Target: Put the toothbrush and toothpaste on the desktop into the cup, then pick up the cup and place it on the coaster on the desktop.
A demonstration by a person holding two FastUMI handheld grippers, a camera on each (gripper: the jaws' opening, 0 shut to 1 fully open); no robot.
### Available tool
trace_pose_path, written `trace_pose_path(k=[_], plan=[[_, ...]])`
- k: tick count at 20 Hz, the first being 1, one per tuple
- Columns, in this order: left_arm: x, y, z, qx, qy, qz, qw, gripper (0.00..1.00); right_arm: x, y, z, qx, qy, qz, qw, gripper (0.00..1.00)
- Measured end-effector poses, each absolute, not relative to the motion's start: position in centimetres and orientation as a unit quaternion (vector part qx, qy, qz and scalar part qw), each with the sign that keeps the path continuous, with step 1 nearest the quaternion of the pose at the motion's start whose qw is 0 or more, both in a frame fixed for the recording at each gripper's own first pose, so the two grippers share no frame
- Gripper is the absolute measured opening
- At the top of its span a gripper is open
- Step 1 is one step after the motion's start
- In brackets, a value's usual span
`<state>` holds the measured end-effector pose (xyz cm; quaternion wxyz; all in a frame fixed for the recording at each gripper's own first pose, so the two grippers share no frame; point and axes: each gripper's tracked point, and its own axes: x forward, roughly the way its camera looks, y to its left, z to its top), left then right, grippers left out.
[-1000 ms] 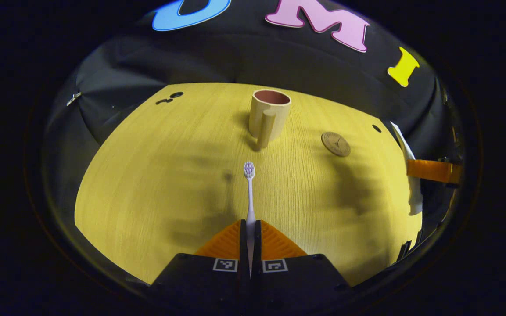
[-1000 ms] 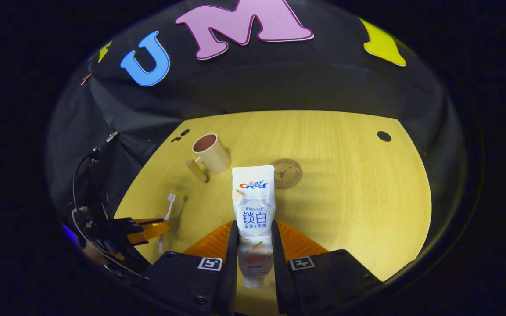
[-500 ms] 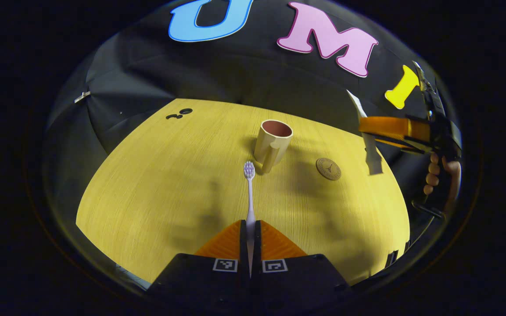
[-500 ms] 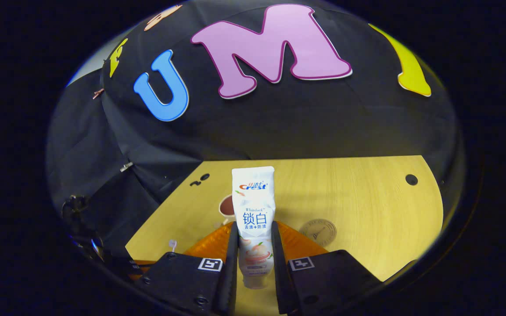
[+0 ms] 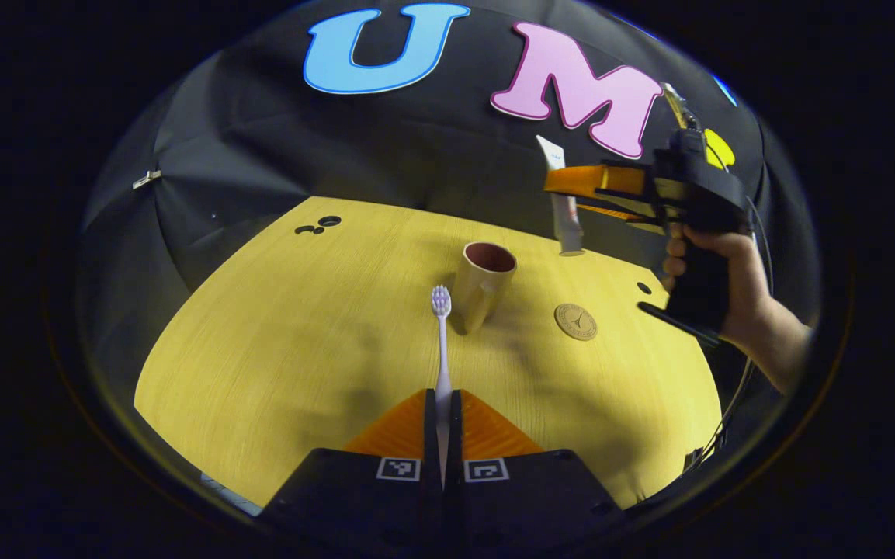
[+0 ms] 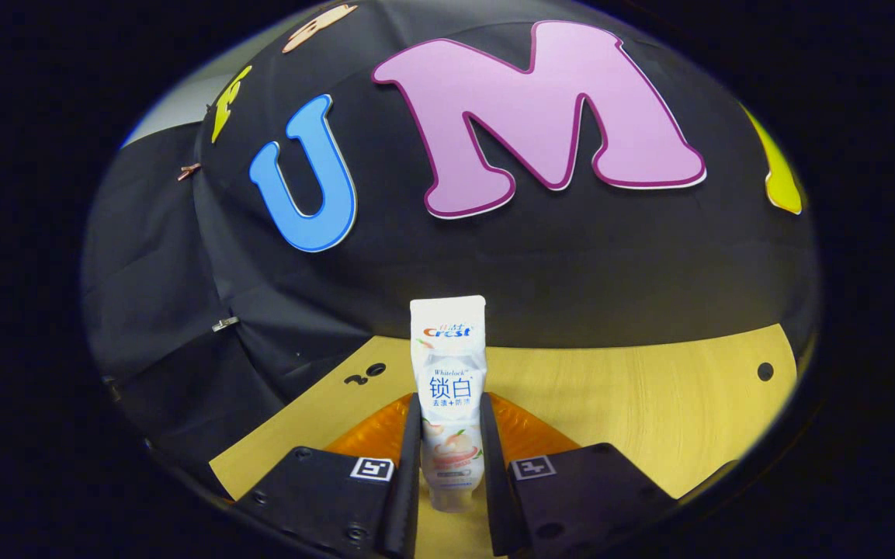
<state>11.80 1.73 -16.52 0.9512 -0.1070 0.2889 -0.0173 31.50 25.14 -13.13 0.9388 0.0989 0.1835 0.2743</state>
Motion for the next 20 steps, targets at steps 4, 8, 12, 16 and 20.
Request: trace_pose_path(k=[4, 8, 12, 16, 20], plan=[[11.8, 2.3, -15.9, -0.122, 0.261, -0.026, 0.957, 0.06, 33.6, 27.4, -13.3, 0.087, 0.129, 0.279, 0.948, 0.4], [12.7, 3.4, -15.4, -0.146, 0.228, -0.033, 0.962, 0.06, 35.3, 28.6, -15.3, 0.09, 0.107, 0.264, 0.954, 0.4], [14.0, 3.8, -15.8, -0.145, 0.206, -0.046, 0.967, 0.06, 35.6, 29.5, -18.5, 0.098, 0.107, 0.262, 0.954, 0.4], [14.7, 2.9, -15.6, -0.138, 0.188, -0.069, 0.97, 0.06, 34.6, 30.0, -20.5, 0.099, 0.1, 0.269, 0.953, 0.4], [15.2, 1.4, -16.0, -0.138, 0.183, -0.085, 0.97, 0.06, 34.4, 30.1, -21.9, 0.084, 0.09, 0.269, 0.955, 0.41]])
